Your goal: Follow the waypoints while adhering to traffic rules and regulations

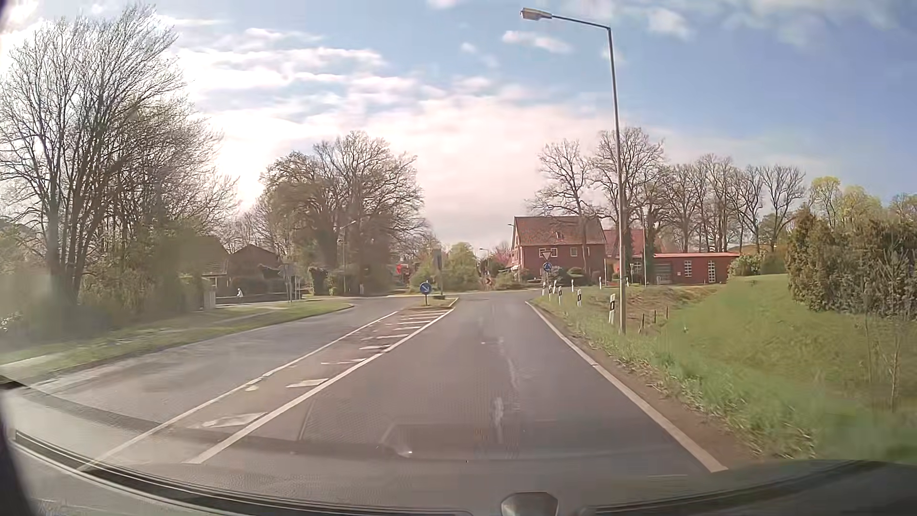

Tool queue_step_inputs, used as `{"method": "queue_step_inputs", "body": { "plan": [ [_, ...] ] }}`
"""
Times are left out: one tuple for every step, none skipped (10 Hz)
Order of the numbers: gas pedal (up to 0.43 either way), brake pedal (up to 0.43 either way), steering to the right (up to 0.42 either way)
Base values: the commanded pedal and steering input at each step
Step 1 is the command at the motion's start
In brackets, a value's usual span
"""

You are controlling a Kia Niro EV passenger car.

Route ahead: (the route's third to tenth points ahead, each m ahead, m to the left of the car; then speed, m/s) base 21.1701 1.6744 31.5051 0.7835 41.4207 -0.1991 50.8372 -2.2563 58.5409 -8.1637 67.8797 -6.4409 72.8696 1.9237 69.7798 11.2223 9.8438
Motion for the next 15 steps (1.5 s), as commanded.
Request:
{"method": "queue_step_inputs", "body": {
  "plan": [
    [0.087, 0.000, 0.006],
    [0.087, 0.000, 0.008],
    [0.087, 0.000, 0.008],
    [0.079, 0.000, 0.007],
    [0.079, 0.000, 0.007],
    [0.079, 0.000, 0.007],
    [0.079, 0.000, 0.006],
    [0.079, 0.000, 0.006],
    [0.079, 0.000, 0.005],
    [0.079, 0.000, 0.005],
    [0.059, 0.000, 0.005],
    [0.047, 0.000, 0.002],
    [0.047, 0.000, -0.002],
    [0.047, 0.000, -0.005],
    [0.047, 0.000, -0.006]
  ]
}}
